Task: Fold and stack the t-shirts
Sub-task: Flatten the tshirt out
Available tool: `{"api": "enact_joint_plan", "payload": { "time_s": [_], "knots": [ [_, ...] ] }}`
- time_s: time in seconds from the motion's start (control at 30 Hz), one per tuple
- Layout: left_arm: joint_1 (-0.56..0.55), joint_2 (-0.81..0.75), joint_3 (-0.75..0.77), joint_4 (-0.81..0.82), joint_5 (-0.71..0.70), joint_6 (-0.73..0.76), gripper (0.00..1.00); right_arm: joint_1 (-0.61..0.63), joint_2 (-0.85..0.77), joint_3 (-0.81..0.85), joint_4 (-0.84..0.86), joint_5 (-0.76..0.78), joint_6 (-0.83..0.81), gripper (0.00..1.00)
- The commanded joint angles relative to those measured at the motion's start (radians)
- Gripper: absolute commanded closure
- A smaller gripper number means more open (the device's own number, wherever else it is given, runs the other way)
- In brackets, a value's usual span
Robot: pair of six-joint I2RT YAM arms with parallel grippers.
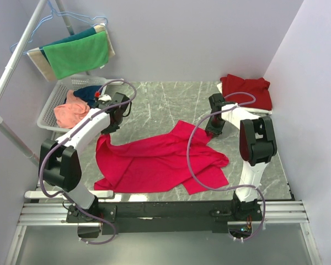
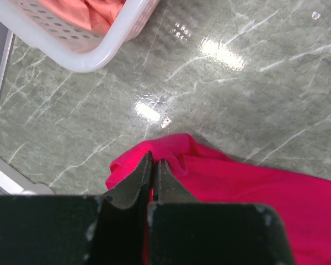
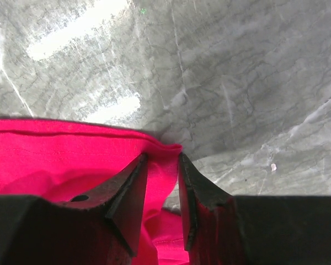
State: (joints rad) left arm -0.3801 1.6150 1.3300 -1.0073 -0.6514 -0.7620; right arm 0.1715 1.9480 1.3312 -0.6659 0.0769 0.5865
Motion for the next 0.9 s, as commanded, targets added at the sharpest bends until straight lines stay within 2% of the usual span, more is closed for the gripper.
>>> {"api": "enact_joint_plan", "payload": {
  "time_s": [0.0, 0.07, 0.1, 0.37, 0.53, 0.67, 0.73, 0.87],
  "knots": [
    [0.003, 0.000, 0.044, 0.004, -0.001, 0.007, 0.99, -0.006, 0.048, 0.029, -0.015, -0.011, 0.003, 0.72],
    [0.003, 0.002, 0.044, 0.004, -0.002, 0.007, 0.99, -0.006, 0.051, 0.036, -0.020, -0.009, 0.001, 0.86],
    [0.003, 0.000, 0.044, 0.003, -0.002, 0.007, 0.99, -0.006, 0.051, 0.040, -0.026, -0.009, 0.001, 1.00],
    [0.003, -0.020, 0.072, -0.004, -0.008, 0.018, 0.99, -0.006, -0.033, 0.071, -0.058, 0.076, -0.019, 1.00],
    [0.004, -0.030, 0.170, -0.008, -0.028, 0.046, 0.99, -0.007, -0.182, 0.183, -0.123, 0.199, -0.059, 1.00],
    [0.013, -0.036, 0.334, 0.038, -0.050, 0.110, 0.99, -0.023, -0.283, 0.307, -0.153, 0.247, -0.097, 1.00],
    [0.018, -0.032, 0.397, 0.070, -0.053, 0.169, 0.99, -0.039, -0.325, 0.405, -0.166, 0.238, -0.128, 1.00],
    [0.029, -0.001, 0.615, 0.128, -0.051, 0.262, 0.99, -0.055, -0.362, 0.644, -0.207, 0.222, -0.191, 1.00]
  ]
}}
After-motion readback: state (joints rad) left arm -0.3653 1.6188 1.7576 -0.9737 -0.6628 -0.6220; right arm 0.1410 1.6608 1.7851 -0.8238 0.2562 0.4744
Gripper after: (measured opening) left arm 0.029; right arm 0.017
